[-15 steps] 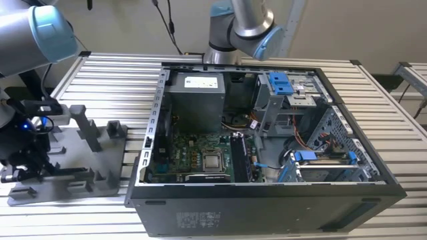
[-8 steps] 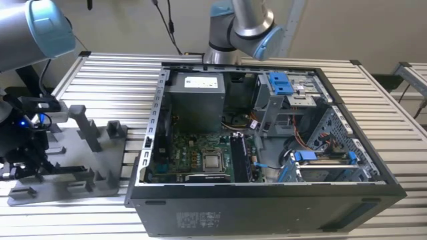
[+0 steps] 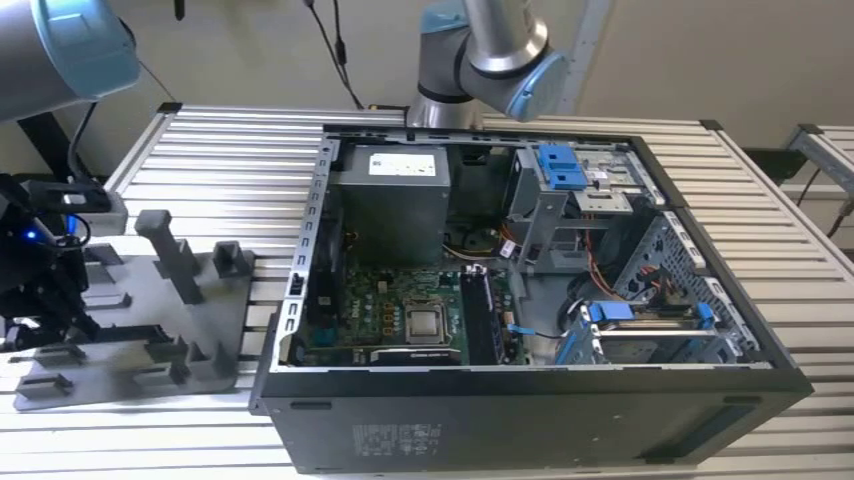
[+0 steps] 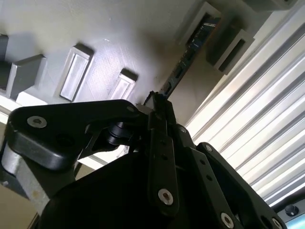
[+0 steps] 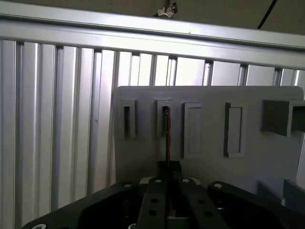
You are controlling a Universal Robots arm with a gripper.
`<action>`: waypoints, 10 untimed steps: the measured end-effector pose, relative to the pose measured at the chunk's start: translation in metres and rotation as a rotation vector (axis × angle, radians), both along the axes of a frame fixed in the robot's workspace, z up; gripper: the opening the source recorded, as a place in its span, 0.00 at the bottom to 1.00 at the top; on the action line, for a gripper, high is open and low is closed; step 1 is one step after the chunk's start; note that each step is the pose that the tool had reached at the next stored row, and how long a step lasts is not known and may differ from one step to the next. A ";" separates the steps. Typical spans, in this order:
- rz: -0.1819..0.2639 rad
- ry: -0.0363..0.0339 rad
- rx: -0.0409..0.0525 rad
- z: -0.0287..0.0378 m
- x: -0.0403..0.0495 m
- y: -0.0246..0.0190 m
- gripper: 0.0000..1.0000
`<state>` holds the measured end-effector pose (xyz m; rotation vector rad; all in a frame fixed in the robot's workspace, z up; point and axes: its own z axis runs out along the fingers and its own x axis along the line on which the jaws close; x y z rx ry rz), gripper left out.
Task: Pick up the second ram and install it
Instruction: 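Pick up the second ram and move it above second insertion slot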
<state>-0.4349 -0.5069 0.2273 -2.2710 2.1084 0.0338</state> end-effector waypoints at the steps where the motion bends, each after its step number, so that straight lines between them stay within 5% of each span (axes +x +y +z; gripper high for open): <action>1: 0.000 -0.0003 0.0006 0.0015 -0.0004 0.0000 0.14; 10: -0.002 -0.0081 0.0133 0.0182 -0.0039 0.0001 0.14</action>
